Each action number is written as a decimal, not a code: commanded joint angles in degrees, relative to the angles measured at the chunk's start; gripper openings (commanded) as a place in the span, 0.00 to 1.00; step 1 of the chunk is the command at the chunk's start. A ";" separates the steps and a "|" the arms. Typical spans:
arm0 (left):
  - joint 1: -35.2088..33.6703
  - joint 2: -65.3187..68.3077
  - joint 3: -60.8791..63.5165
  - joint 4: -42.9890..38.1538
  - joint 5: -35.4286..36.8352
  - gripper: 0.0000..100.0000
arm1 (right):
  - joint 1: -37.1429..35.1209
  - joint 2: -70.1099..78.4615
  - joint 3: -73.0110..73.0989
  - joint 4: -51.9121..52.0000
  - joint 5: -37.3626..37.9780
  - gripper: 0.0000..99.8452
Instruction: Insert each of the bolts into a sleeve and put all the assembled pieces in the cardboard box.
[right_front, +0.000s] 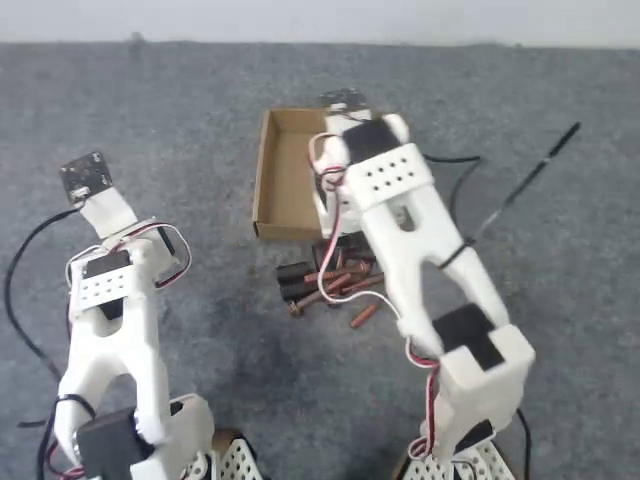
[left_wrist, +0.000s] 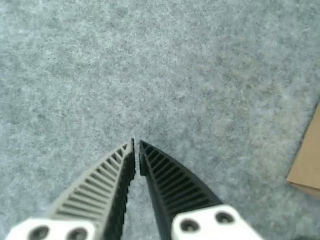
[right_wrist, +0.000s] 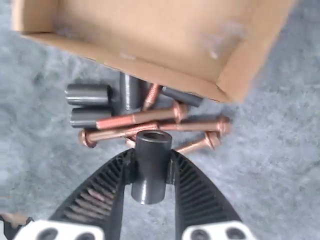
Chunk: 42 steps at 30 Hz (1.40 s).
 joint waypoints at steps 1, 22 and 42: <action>0.44 0.09 -2.24 -1.41 0.18 0.02 | 2.77 -9.10 6.07 -4.53 0.70 0.01; 2.20 0.09 -1.63 -1.41 0.09 0.02 | 30.20 -36.97 60.48 -32.75 10.99 0.01; 11.08 -1.23 -3.12 0.18 -7.12 0.02 | 49.63 -46.73 83.78 -55.08 23.30 0.01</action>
